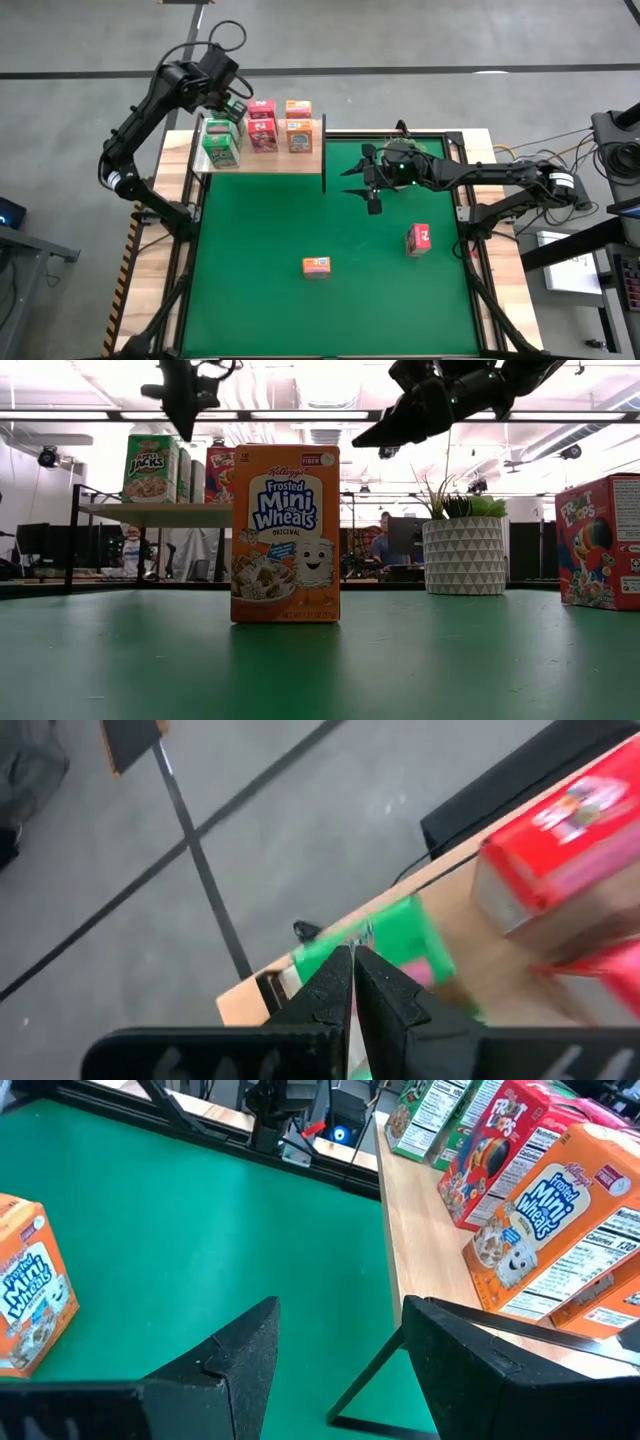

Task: Stack cereal on shelf
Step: Put the orange cereal box on the shelf aligned with other orange cereal boxes

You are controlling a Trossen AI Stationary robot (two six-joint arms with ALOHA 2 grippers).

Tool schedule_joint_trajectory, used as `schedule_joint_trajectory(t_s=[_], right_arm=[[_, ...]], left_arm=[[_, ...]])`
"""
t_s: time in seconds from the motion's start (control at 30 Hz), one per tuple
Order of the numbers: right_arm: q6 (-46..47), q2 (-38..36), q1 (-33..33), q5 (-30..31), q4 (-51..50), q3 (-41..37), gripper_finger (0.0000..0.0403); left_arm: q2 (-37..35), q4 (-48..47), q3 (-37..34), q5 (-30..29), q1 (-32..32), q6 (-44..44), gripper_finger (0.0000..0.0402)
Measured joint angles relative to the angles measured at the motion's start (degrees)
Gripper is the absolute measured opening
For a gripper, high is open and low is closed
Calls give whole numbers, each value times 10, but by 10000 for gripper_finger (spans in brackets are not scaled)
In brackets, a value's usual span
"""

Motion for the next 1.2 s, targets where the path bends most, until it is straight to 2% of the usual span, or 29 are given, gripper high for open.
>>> schedule_joint_trajectory(t_s=[0.13,0.27,0.47,0.63,0.8,1.03,1.2], right_arm=[[33,-2,2,-1,0,0,201],[80,-2,12,-3,-27,0,201],[134,-2,68,-5,-61,-10,201],[145,-2,125,-5,-66,-10,201],[168,-2,157,-1,-84,-10,201],[221,-2,161,1,-109,-10,201],[233,-2,183,3,-107,-10,201]], left_arm=[[-8,-7,41,7,-35,-3,0],[-35,3,37,33,-126,-24,0],[-92,89,-63,30,-349,-51,0],[-128,199,-169,30,-530,-61,0],[-130,305,-248,-1,-658,-64,0],[-98,379,-302,-59,-743,-97,0],[-78,389,-345,-61,-774,-76,0]])
